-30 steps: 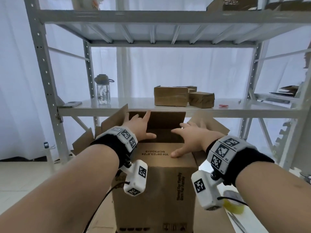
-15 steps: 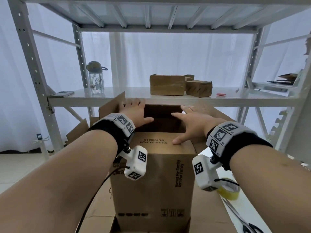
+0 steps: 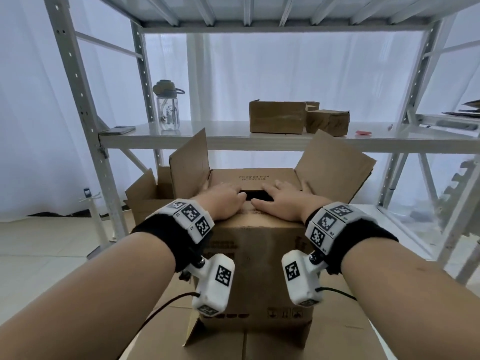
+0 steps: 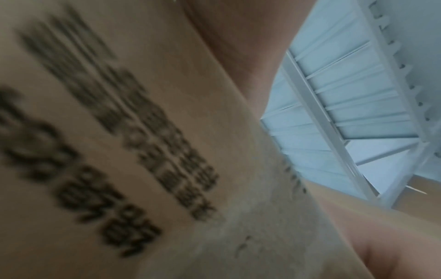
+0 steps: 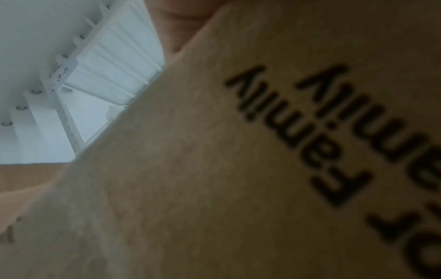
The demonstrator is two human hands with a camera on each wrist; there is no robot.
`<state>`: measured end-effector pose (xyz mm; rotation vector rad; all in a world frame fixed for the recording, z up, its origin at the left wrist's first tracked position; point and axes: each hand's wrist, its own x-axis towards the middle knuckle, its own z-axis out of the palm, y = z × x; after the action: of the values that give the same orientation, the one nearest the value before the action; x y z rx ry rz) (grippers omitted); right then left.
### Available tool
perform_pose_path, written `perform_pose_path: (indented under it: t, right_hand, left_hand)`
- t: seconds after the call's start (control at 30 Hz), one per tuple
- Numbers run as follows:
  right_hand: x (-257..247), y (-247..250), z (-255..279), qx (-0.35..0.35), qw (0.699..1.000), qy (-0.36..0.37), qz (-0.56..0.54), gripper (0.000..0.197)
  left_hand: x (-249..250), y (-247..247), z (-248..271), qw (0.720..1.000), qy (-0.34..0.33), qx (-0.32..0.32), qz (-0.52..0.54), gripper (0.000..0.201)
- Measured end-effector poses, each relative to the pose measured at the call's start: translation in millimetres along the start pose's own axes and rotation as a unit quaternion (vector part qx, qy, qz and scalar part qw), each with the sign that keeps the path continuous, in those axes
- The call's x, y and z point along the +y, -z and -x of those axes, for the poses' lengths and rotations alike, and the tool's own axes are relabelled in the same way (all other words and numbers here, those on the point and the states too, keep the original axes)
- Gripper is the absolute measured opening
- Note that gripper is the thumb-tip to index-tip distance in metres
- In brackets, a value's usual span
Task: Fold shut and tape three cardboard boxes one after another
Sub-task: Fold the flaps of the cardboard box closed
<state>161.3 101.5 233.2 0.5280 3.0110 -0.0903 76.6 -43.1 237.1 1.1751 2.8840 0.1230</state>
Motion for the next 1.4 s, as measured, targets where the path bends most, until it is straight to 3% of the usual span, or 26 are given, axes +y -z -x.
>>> perform_pose_path:
  t: [0.07, 0.17, 0.27, 0.37, 0.5, 0.67, 0.73, 0.8, 0.87, 1.03, 1.2, 1.4]
  right_hand:
    - [2, -1, 3, 0.003, 1.0, -0.006, 0.011, 0.076]
    - [0, 2, 10, 0.003, 0.999, -0.008, 0.043, 0.073]
    - [-5, 8, 17, 0.002, 0.996, -0.008, 0.087, 0.068]
    - [-10, 13, 24, 0.004, 0.991, -0.015, 0.131, 0.066]
    - [-16, 12, 24, 0.012, 0.984, -0.018, 0.18, 0.068]
    - [-20, 10, 16, 0.013, 0.986, -0.01, 0.166, 0.064]
    - [-20, 9, 16, 0.025, 0.989, 0.002, 0.144, 0.059]
    - [-20, 10, 21, 0.071, 0.983, 0.022, 0.169, 0.055]
    - [-23, 13, 30, 0.123, 0.966, 0.047, 0.222, 0.051]
    - [-26, 25, 56, 0.254, 0.904, 0.069, 0.337, 0.034]
    - [-23, 36, 77, 0.309, 0.873, -0.046, 0.375, 0.046]
    - [-5, 31, 79, 0.318, 0.873, -0.147, 0.34, 0.049]
  left_hand:
    - [-6, 6, 15, 0.99, -0.038, 0.098, -0.09, 0.042]
    - [-11, 20, 34, 0.946, -0.086, 0.221, -0.22, 0.038]
    - [-15, 37, 53, 0.91, -0.04, 0.302, -0.282, 0.034]
    - [-22, 48, 70, 0.908, 0.041, 0.334, -0.251, 0.042]
    - [-24, 57, 85, 0.944, 0.07, 0.296, -0.13, 0.052]
    - [-10, 76, 82, 0.956, 0.001, 0.283, 0.081, 0.058]
    - [2, 74, 84, 0.961, -0.031, 0.236, 0.139, 0.054]
    - [8, 59, 81, 0.978, -0.032, 0.154, 0.139, 0.045]
    - [3, 39, 71, 0.99, 0.004, 0.089, 0.107, 0.049]
    - [-7, 15, 55, 0.996, 0.015, 0.068, 0.056, 0.042]
    - [-3, 9, 59, 0.997, 0.035, 0.011, 0.073, 0.05]
    - [-5, 8, 62, 0.994, 0.051, -0.009, 0.094, 0.058]
